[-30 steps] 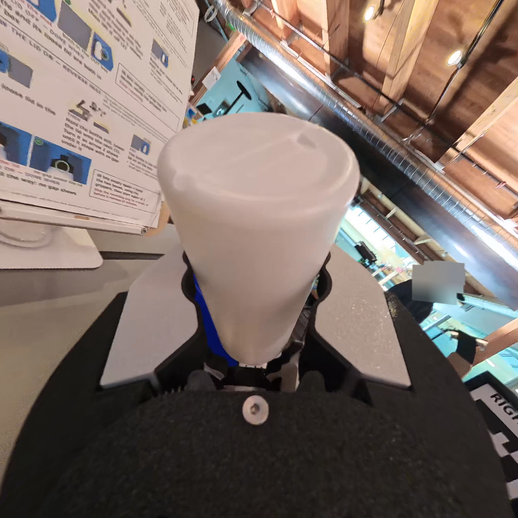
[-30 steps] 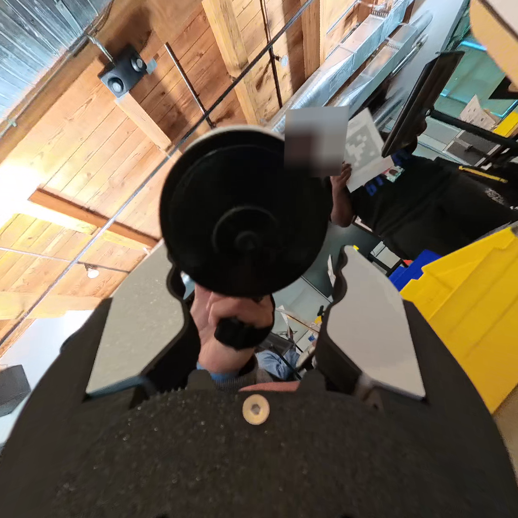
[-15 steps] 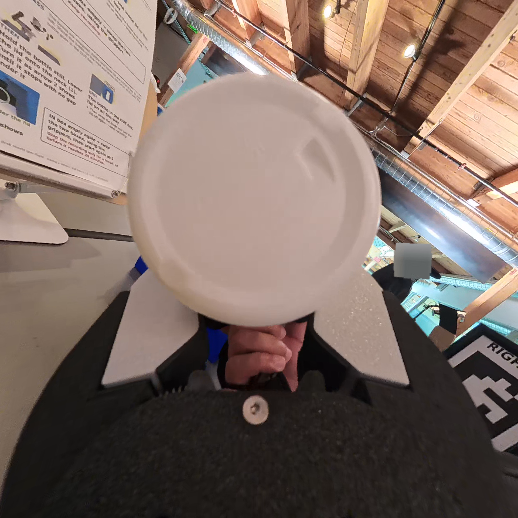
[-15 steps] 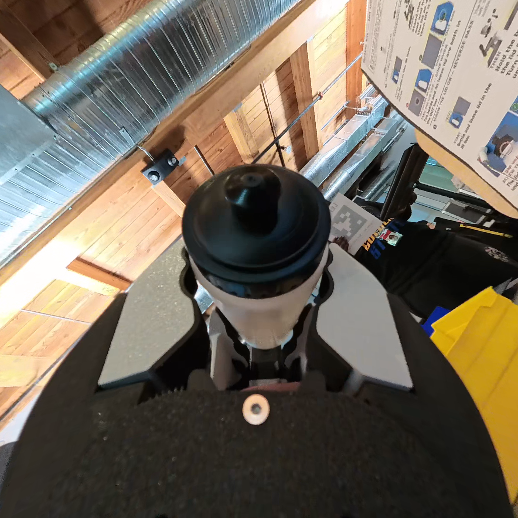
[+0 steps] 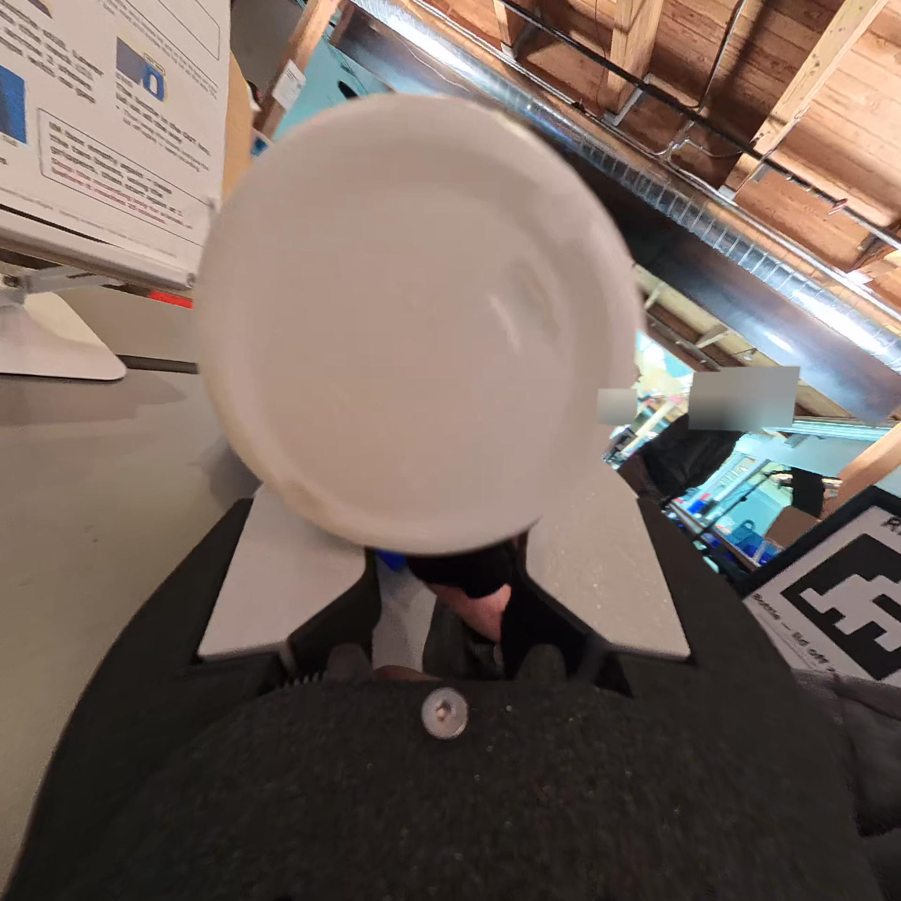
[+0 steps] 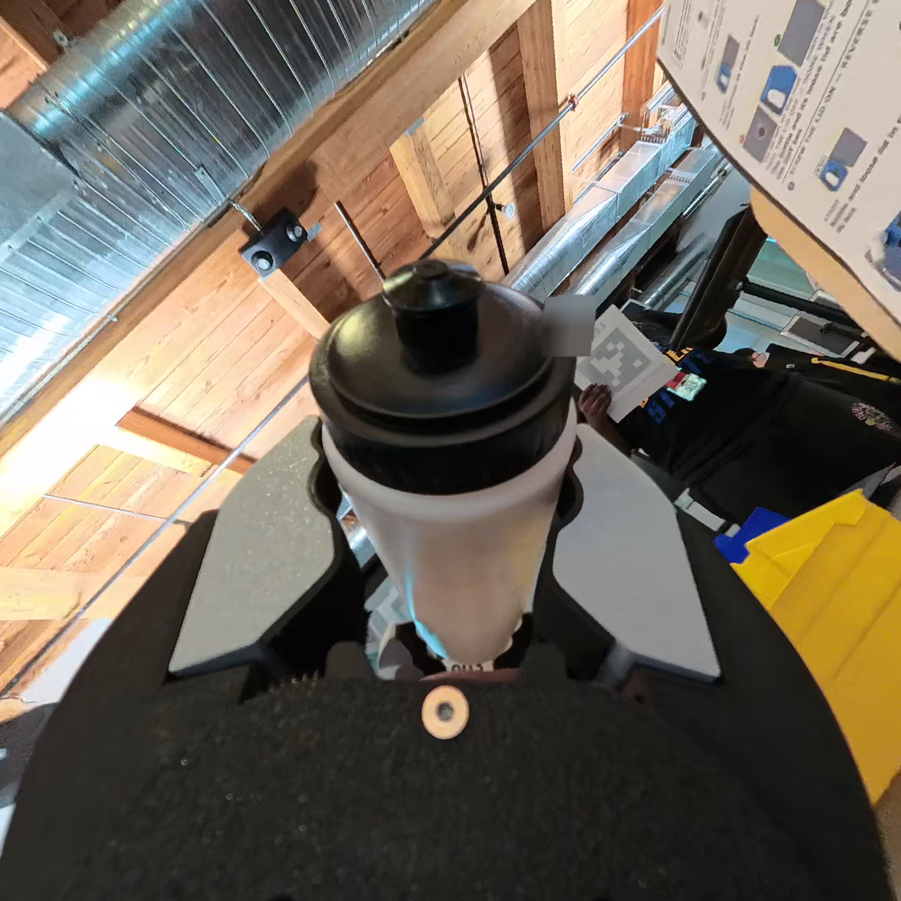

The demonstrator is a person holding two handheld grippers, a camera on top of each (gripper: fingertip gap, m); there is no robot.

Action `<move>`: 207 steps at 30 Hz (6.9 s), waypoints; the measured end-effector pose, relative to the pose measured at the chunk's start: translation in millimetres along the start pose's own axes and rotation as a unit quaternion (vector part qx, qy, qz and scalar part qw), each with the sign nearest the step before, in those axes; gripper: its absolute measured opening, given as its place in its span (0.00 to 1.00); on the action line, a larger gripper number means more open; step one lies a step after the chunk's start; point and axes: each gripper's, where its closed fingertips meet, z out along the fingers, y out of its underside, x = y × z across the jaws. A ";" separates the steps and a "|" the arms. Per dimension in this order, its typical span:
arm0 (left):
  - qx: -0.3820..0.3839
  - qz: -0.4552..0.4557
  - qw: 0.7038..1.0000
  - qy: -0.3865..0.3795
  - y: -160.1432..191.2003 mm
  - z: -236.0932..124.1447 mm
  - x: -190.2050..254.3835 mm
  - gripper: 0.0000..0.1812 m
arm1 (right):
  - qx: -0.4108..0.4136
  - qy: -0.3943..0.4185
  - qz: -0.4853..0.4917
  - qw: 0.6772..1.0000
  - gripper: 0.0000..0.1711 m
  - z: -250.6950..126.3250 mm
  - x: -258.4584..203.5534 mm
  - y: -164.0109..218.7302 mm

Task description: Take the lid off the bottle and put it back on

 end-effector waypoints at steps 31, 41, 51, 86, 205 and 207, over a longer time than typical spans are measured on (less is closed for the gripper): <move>-0.128 0.130 0.973 -0.138 110.1 -95.2 -3.5 0.43 | -0.517 0.170 -0.427 0.722 0.52 -15.0 149.5 30.0; -0.136 0.086 0.979 -0.129 113.4 -90.1 -14.4 0.43 | -0.551 0.131 -0.439 0.698 0.52 -18.2 147.9 38.4; -0.138 0.086 0.978 -0.127 114.7 -92.5 -13.6 0.44 | -0.543 0.141 -0.441 0.701 0.51 -18.4 150.4 31.7; -0.304 0.295 0.905 -0.030 -26.9 78.1 -106.9 0.46 | -0.526 0.134 -0.446 0.712 0.51 -17.3 150.7 31.4; -0.468 0.252 0.797 0.289 -37.6 53.4 -98.6 0.59 | -0.495 0.118 -0.451 0.733 0.51 -13.5 153.1 30.7; -0.452 0.240 0.792 0.333 -32.8 60.9 -96.7 0.56 | -0.494 0.118 -0.449 0.735 0.51 -13.2 153.5 30.6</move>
